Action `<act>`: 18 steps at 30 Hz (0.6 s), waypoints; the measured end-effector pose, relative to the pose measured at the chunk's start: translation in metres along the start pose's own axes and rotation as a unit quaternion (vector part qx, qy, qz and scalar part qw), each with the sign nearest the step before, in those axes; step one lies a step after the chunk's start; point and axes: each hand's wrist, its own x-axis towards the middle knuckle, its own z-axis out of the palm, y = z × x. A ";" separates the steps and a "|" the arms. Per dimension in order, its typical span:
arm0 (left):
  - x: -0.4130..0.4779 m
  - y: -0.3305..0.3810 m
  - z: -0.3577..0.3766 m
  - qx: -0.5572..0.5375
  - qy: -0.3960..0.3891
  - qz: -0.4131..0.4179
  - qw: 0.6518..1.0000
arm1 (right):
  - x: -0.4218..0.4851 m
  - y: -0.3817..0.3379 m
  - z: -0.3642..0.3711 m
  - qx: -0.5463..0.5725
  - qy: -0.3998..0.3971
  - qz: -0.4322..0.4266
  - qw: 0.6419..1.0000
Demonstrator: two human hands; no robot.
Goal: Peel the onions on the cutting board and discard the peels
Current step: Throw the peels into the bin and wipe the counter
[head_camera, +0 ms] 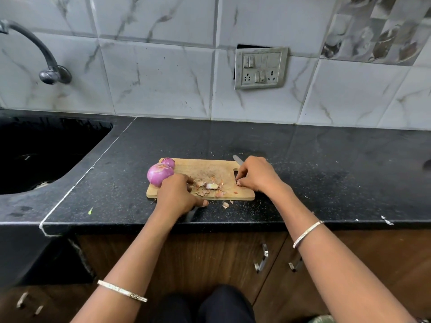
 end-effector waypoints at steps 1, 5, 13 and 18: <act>0.000 0.000 0.001 0.000 0.003 0.000 1.000 | -0.002 -0.002 0.001 0.003 0.005 0.001 1.000; 0.000 0.000 0.002 -0.008 0.011 0.001 1.000 | -0.008 -0.009 0.002 -0.032 0.003 0.001 0.999; -0.001 -0.005 0.003 -0.062 0.026 0.008 0.998 | -0.020 -0.032 -0.013 0.095 -0.021 -0.054 0.994; -0.002 -0.012 0.001 -0.128 0.023 0.001 0.992 | -0.013 -0.034 -0.005 0.111 0.086 -0.027 0.990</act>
